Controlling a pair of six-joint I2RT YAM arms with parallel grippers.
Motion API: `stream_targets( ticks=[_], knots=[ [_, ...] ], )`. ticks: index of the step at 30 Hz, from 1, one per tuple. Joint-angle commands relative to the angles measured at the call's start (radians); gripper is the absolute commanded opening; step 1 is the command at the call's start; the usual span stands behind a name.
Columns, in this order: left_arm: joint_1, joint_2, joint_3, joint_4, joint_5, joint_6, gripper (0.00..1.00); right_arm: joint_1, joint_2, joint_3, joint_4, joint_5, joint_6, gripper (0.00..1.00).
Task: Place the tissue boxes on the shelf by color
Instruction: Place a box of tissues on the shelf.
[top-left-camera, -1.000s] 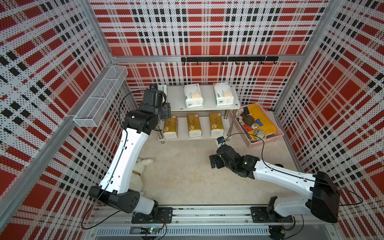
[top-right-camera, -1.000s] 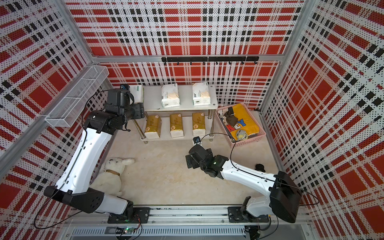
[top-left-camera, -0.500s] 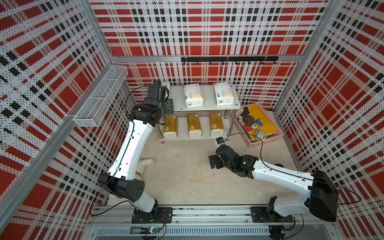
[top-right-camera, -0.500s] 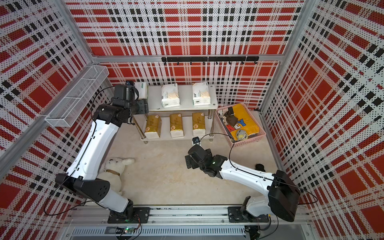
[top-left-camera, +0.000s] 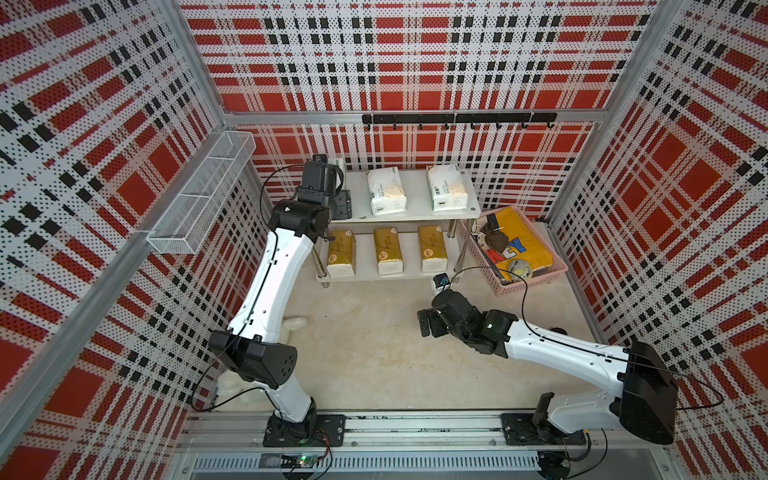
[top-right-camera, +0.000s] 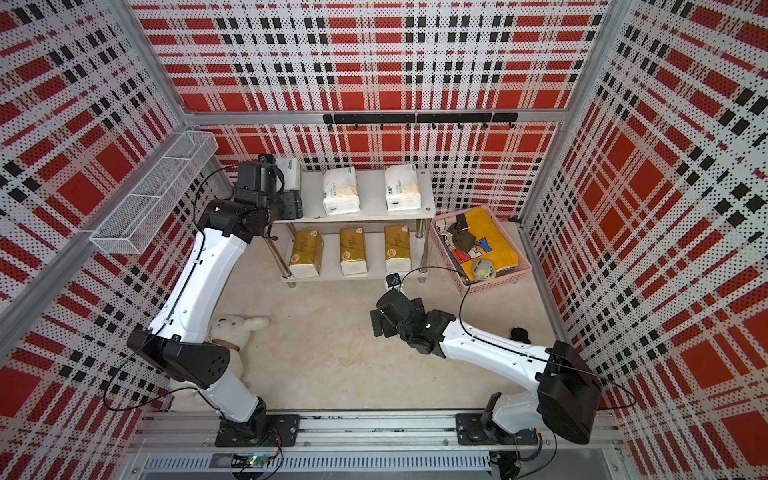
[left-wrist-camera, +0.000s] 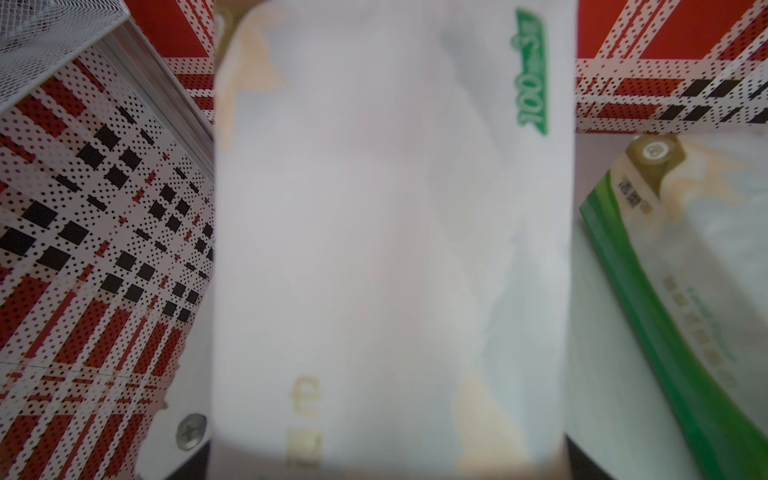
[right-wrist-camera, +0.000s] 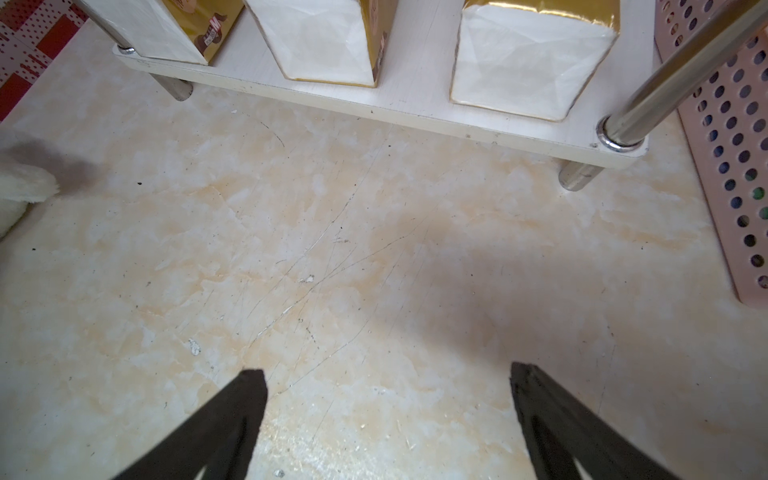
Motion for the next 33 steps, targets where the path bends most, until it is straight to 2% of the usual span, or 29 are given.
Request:
stream_targets(
  ticks=[1, 5, 7, 15, 23, 33],
  knots=[
    [0.008, 0.016, 0.020, 0.015, 0.002, -0.003, 0.78, 0.008, -0.003, 0.007, 0.005, 0.002, -0.001, 1.00],
    [0.008, 0.032, 0.017, 0.014, 0.007, 0.001, 0.78, 0.008, -0.004, 0.009, 0.008, 0.006, 0.000, 1.00],
    [0.047, 0.042, 0.016, 0.012, 0.020, 0.002, 0.79, 0.008, -0.005, 0.008, 0.008, 0.006, 0.002, 1.00],
    [0.051, 0.056, 0.014, 0.013, 0.027, 0.007, 0.90, 0.008, -0.003, 0.008, 0.005, 0.010, 0.005, 1.00],
    [0.052, 0.034, 0.011, 0.030, 0.028, 0.023, 0.94, 0.008, 0.004, 0.011, 0.008, 0.006, 0.004, 1.00],
    [0.022, -0.054, -0.105, 0.079, -0.032, 0.026, 0.99, 0.009, 0.016, 0.014, 0.016, -0.004, 0.005, 1.00]
  ],
)
